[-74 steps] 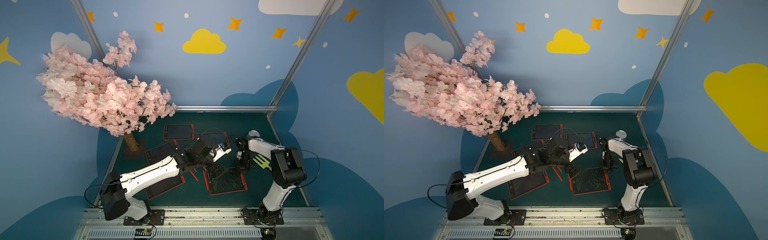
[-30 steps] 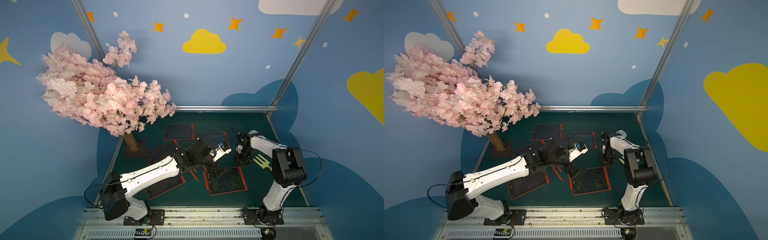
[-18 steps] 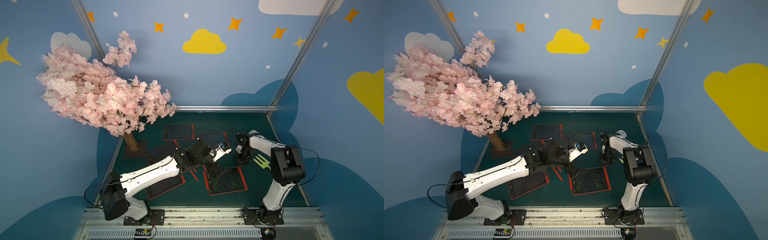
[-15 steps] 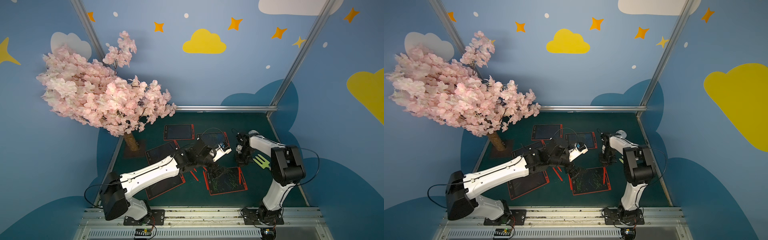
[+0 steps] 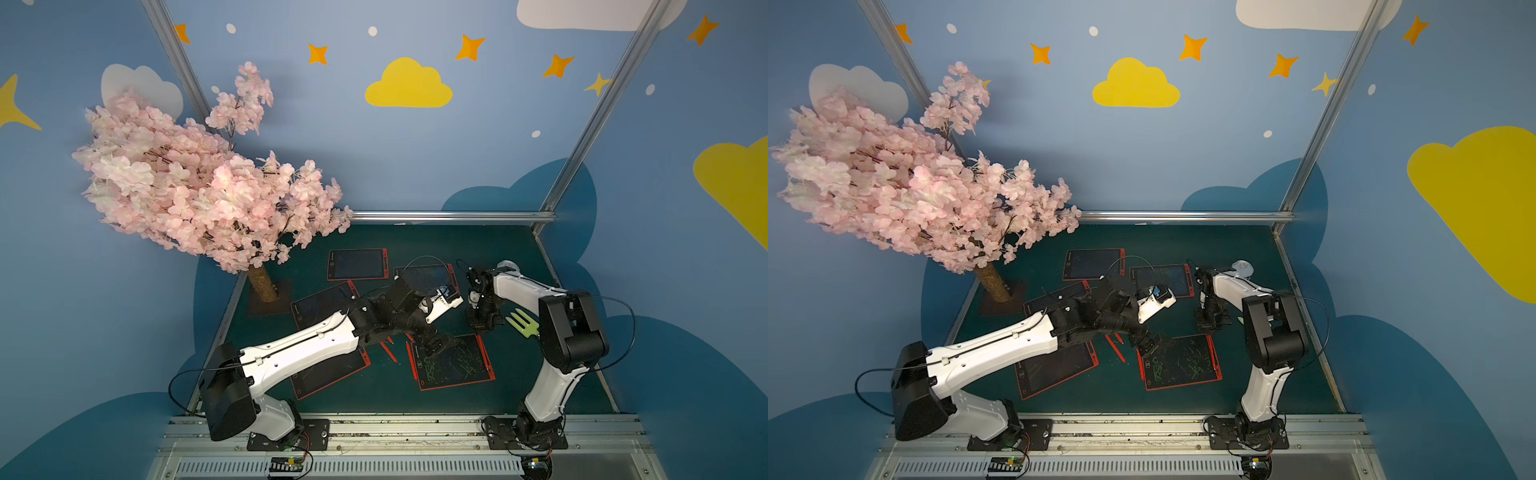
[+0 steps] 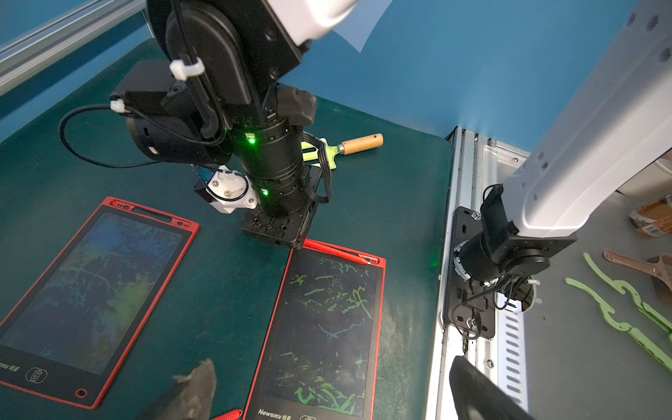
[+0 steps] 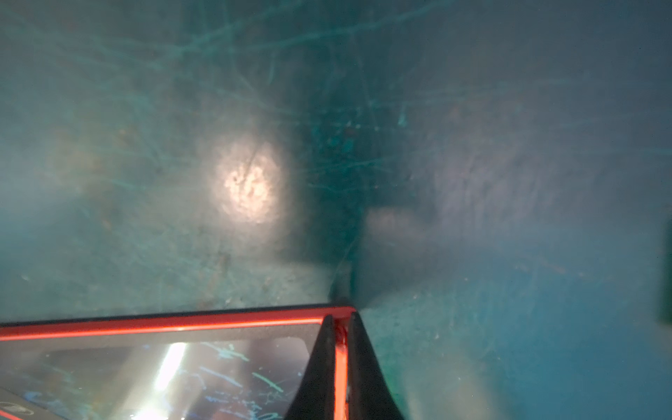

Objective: Place the stylus back onto the writing tablet
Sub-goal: Place the stylus on the writing tablet.

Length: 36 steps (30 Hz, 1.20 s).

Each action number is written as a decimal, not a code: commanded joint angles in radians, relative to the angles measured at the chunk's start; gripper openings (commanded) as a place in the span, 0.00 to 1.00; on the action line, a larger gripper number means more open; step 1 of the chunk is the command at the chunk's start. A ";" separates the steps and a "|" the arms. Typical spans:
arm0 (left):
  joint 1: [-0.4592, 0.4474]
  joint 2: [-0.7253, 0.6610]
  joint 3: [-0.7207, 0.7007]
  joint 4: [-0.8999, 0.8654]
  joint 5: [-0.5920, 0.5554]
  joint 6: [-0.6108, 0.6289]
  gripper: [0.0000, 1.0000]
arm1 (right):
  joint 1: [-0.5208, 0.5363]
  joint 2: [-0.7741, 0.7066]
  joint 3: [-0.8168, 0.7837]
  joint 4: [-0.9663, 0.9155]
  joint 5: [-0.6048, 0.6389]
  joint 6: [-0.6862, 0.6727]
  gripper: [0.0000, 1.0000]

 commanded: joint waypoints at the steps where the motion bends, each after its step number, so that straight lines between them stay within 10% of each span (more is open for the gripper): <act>1: -0.007 -0.007 0.005 -0.004 0.020 0.000 0.99 | 0.014 -0.027 -0.004 -0.037 0.022 -0.015 0.10; 36: -0.009 -0.011 0.005 -0.004 0.032 -0.001 0.99 | 0.046 -0.108 -0.077 -0.078 0.038 0.147 0.09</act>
